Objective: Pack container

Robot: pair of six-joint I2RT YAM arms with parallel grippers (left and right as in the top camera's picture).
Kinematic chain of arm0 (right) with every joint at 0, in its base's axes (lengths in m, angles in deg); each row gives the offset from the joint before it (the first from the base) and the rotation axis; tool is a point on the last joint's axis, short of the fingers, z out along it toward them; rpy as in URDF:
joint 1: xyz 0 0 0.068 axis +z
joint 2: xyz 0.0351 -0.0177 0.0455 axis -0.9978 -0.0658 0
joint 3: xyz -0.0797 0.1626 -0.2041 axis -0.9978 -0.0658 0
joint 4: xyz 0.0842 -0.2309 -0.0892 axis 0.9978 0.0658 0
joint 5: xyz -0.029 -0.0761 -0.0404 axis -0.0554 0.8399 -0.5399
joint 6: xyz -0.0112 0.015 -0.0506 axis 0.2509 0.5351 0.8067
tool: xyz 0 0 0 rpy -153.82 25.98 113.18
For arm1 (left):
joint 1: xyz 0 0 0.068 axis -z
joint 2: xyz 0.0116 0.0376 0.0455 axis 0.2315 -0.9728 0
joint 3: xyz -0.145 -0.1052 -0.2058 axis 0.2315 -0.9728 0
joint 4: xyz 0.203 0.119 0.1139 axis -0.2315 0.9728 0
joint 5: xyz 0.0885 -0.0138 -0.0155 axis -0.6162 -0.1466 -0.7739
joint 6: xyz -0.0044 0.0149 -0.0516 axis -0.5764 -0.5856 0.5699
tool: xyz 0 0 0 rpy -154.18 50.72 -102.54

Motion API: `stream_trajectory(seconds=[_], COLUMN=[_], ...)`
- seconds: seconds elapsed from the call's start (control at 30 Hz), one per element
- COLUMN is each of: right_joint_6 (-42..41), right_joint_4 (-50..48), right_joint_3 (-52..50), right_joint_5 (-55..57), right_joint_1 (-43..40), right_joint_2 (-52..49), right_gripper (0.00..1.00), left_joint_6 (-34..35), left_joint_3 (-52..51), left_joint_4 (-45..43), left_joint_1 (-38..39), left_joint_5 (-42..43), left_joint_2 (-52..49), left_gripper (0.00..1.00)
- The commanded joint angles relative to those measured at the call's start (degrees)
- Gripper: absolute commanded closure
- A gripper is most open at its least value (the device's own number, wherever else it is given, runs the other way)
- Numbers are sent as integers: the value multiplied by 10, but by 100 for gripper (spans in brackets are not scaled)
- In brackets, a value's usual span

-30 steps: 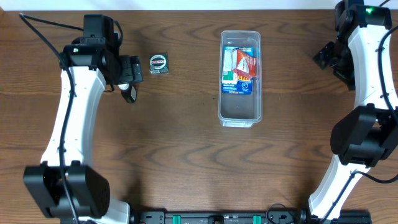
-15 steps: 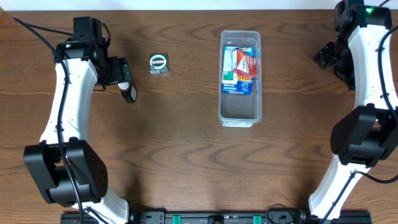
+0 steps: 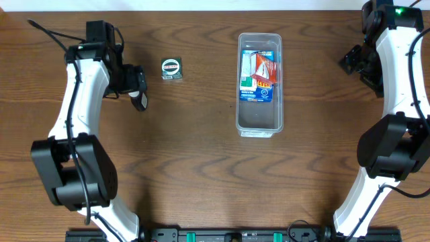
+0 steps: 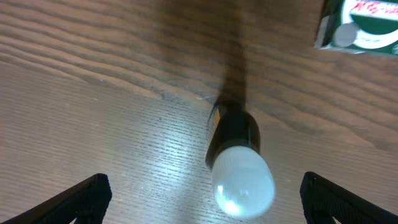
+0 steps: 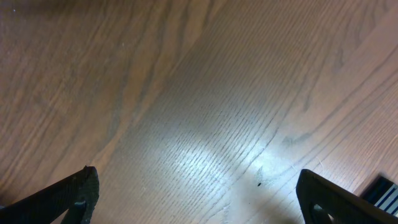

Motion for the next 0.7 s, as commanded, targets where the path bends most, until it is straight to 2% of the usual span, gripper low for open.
stream_trajectory(seconds=[0.0, 0.4, 0.5, 0.67], right_joint_6=[-10, -10, -10, -10], right_joint_4=[1, 1, 1, 1], right_joint_3=[0, 0, 0, 0], right_joint_5=[9, 9, 9, 9], right_joint_1=[-2, -2, -2, -2], right_joint_2=[14, 14, 14, 14], right_gripper=[1, 1, 1, 1], left_joint_6=[-6, -8, -8, -8], left_joint_3=[9, 9, 9, 7], left_joint_4=[0, 2, 4, 4], left_joint_1=[0, 0, 0, 0], left_joint_5=[7, 8, 8, 8], left_joint_2=[-15, -31, -31, -31], left_gripper=[2, 1, 6, 7])
